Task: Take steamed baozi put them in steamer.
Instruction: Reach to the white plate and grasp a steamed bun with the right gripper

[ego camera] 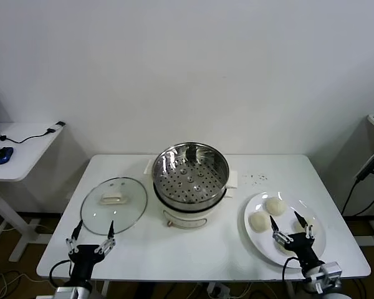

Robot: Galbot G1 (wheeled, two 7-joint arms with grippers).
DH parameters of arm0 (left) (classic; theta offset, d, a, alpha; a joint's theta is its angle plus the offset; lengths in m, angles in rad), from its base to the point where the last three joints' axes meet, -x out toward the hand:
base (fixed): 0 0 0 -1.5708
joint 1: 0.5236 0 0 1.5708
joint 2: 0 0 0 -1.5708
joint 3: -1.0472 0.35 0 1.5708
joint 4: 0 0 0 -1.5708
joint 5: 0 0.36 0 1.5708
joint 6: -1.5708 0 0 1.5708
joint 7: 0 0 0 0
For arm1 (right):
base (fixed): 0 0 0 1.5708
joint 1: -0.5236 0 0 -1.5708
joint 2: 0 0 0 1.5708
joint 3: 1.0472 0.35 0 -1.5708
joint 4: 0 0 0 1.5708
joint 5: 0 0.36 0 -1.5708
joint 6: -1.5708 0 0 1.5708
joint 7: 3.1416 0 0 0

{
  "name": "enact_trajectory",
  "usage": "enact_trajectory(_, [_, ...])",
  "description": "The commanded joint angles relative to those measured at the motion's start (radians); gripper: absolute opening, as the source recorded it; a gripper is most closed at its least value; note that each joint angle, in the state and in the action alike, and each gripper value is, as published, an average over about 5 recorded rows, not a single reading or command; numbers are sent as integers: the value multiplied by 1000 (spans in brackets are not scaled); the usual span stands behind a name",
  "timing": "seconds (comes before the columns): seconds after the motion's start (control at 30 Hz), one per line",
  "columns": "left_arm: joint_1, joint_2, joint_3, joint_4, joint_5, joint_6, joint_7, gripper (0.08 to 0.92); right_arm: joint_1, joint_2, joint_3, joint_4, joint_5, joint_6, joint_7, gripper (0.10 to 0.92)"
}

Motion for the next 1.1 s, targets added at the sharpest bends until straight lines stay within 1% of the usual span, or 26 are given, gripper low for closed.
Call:
enact_trajectory(0.03, [14, 12, -2, -6, 7, 4, 5, 823, 104, -264, -5, -41, -134, -131, -184, 823])
enact_trajectory(0.07, [15, 13, -2, -6, 9, 3, 6, 823, 117, -297, -12, -50, -137, -149, -205, 823])
enact_trajectory(0.17, [22, 18, -3, -10, 14, -4, 9, 823, 202, -489, -60, -110, -173, -226, -330, 823])
enact_trajectory(0.23, [25, 18, -2, -13, 13, -6, 9, 823, 272, -605, -102, -164, -210, -241, -417, 823])
enact_trajectory(0.33, [28, 18, 1, -15, 12, -9, 7, 823, 415, -730, -212, -247, -273, -236, -539, 823])
enact_trajectory(0.4, [28, 17, 3, -14, 11, -10, 5, 823, 545, -790, -336, -300, -313, -219, -605, 823])
enact_trajectory(0.53, [29, 16, 5, -9, 9, -10, 1, 823, 873, -865, -708, -406, -350, -193, -696, 823])
enact_trajectory(0.63, [29, 16, 7, -5, 9, -9, -1, 823, 1073, -872, -935, -473, -357, -185, -741, 823])
enact_trajectory(0.77, [29, 17, 8, 0, 9, -9, -3, 823, 1271, -840, -1153, -542, -360, -179, -803, 823])
enact_trajectory(0.93, [24, 17, 2, 7, 8, -6, -3, 823, 1529, -735, -1453, -634, -318, -183, -833, 823])
enact_trajectory(1.1, [27, 16, -3, 9, 4, -6, -6, 823, 1635, -620, -1612, -703, -259, -207, -834, 823])
